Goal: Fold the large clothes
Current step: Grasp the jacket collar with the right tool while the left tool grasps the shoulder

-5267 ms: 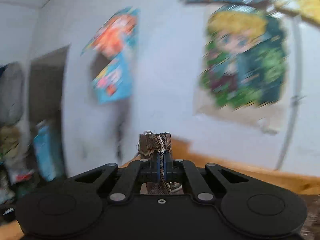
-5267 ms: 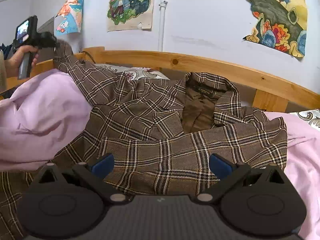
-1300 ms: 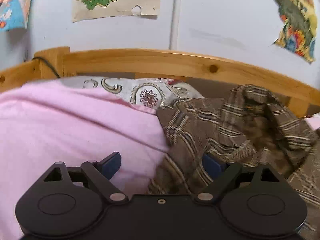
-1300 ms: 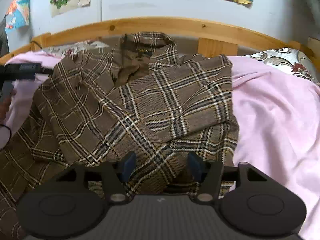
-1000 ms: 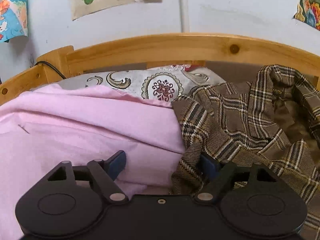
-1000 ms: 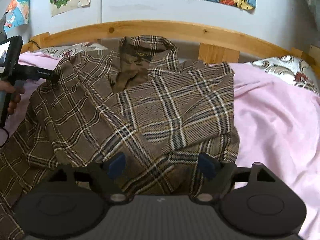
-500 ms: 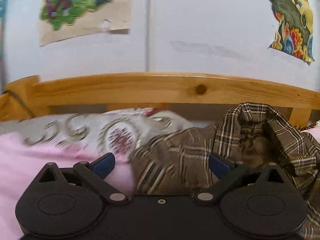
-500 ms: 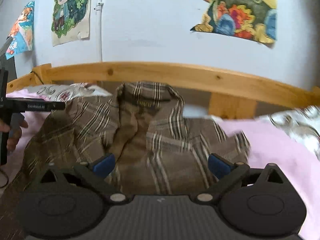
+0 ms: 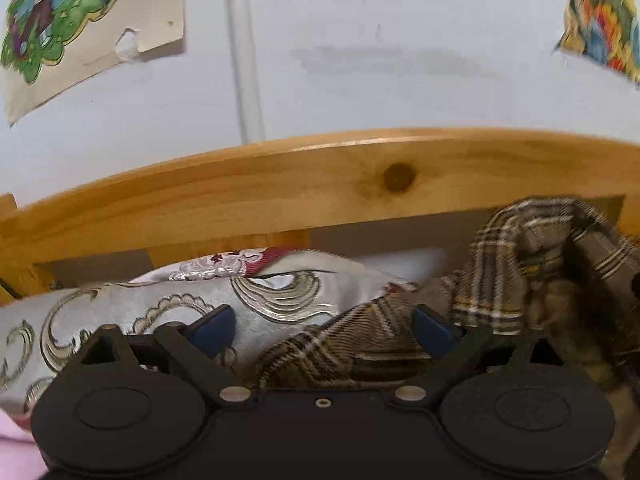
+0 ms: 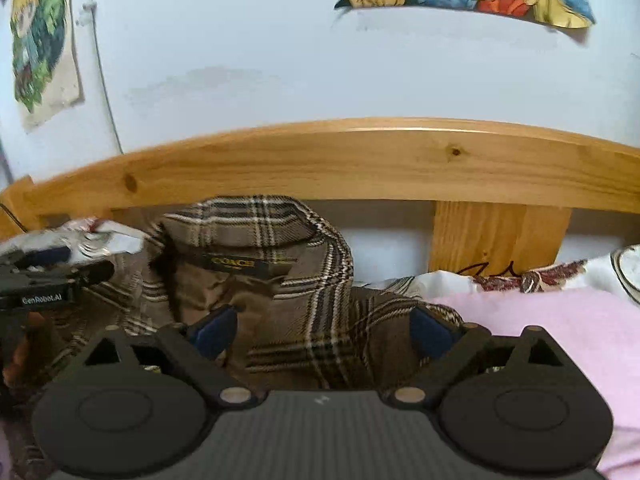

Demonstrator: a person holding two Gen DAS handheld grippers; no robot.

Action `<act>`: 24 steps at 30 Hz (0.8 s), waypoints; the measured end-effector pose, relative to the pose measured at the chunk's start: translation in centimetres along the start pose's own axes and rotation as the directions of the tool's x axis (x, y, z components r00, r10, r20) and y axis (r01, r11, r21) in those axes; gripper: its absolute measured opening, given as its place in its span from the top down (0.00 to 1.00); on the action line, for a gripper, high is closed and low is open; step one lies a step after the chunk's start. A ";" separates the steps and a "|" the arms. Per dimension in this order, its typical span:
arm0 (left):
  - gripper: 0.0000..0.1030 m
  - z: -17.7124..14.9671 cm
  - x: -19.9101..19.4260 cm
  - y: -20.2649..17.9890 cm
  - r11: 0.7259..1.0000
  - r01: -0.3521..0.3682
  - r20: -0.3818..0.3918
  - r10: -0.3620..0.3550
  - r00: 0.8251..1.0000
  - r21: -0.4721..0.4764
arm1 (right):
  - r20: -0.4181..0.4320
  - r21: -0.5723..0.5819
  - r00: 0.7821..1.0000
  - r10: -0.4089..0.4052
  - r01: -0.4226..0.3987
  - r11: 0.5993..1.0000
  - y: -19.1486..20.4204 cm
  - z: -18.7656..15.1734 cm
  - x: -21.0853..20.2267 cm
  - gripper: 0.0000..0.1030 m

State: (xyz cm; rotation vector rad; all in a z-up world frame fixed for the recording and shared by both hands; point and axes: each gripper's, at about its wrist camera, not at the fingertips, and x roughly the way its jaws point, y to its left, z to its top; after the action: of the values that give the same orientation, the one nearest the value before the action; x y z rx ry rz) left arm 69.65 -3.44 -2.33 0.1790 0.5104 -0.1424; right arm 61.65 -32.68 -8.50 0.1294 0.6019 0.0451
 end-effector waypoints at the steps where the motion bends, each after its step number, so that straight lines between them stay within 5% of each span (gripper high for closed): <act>1: 0.17 0.1 0.4 0.0 1.000 -0.008 -0.019 0.008 1.000 -0.006 | -0.003 -0.007 1.000 -0.017 0.017 1.000 0.2 0.0 0.4 0.13; 4: 0.34 0.3 0.7 0.1 0.999 -0.014 -0.027 0.013 1.000 -0.029 | -0.009 -0.001 0.999 -0.046 0.046 0.999 0.2 -0.1 1.3 0.25; 6: 0.68 0.2 1.0 -0.1 1.000 0.000 -0.054 -0.001 0.999 -0.027 | -0.001 0.012 0.998 -0.058 0.058 0.998 0.1 -0.1 1.7 0.45; 9: 0.80 -0.2 0.5 -0.3 0.999 0.015 -0.047 -0.017 0.999 -0.029 | -0.005 0.030 0.998 -0.065 0.065 0.997 0.1 0.1 1.9 0.84; 11: 0.84 -0.4 -0.2 -0.5 0.999 0.014 -0.028 -0.015 1.000 -0.035 | 0.004 0.049 0.998 -0.065 0.065 0.997 0.1 0.1 1.5 0.94; 24: 0.87 -1.3 -9.5 0.5 0.992 0.111 0.159 -0.099 0.982 -0.068 | 0.185 -0.069 0.983 0.024 -0.012 0.998 0.5 -0.5 -7.6 0.98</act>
State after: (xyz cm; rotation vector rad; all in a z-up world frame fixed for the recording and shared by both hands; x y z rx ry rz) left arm 60.94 -1.86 1.29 0.0656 0.3691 -0.2375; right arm 55.11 -32.74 -4.60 0.0727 0.4126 0.0702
